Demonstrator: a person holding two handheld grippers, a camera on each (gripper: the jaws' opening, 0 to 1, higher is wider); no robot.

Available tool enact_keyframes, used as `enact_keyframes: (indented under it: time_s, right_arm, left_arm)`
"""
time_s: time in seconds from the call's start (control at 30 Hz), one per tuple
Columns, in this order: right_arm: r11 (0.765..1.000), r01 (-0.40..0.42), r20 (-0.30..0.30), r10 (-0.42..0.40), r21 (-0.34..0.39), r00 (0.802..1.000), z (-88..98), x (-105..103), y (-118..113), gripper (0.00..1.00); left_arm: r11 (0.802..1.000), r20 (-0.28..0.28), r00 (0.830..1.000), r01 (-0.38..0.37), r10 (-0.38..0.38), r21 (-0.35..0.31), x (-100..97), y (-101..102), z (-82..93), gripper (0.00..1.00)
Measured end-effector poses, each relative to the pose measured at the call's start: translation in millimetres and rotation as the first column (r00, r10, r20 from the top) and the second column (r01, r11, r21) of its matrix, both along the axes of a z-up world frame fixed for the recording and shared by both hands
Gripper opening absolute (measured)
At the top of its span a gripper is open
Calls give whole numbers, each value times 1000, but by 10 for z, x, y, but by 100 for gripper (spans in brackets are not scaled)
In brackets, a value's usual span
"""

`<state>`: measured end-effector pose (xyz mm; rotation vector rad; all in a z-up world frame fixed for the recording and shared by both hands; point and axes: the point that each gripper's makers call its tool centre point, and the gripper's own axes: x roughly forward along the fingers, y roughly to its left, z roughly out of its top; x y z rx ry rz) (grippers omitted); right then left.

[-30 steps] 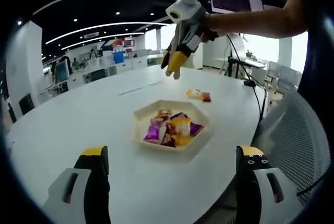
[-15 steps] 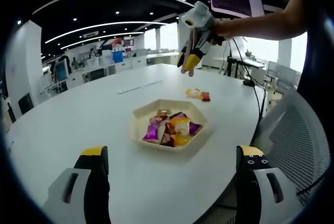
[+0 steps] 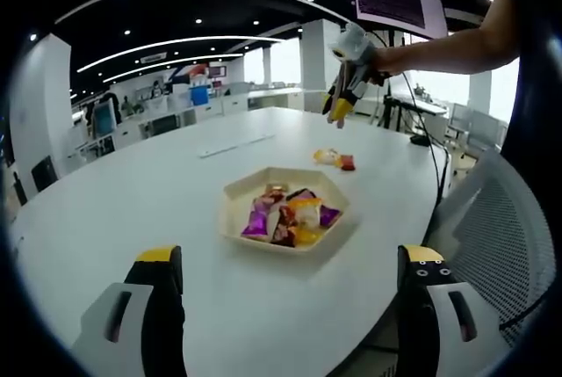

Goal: Place the target food into the container with the food tongs after gripping and lifting it, then release it inside without dropping or visibly crushing the food.

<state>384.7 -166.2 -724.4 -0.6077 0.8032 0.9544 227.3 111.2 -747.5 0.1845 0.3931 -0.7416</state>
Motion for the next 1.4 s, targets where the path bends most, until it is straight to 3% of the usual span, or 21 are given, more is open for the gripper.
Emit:
enact_keyframes:
  time_s: [0.17, 0.6, 1.0, 1.4]
  right_arm:
    - [999, 51, 1, -51, 7, 999, -31, 49, -163, 28]
    - [991, 134, 6, -134, 13, 991, -227, 271, -290, 29]
    - [962, 267, -65, -263, 50, 962, -514, 449, -410, 29]
    - [946, 321, -101, -316, 39, 943, -663, 528, -369, 29]
  left_arm:
    - [1000, -3, 1000, 0, 0, 0, 4, 5, -13, 99]
    - [1000, -9, 1000, 0, 0, -3, 3, -1, -18, 99]
    - [1000, -13, 1000, -3, 3, -2, 12, 4, -25, 99]
    - [1000, -20, 1000, -2, 2, 3, 8, 3, -42, 99]
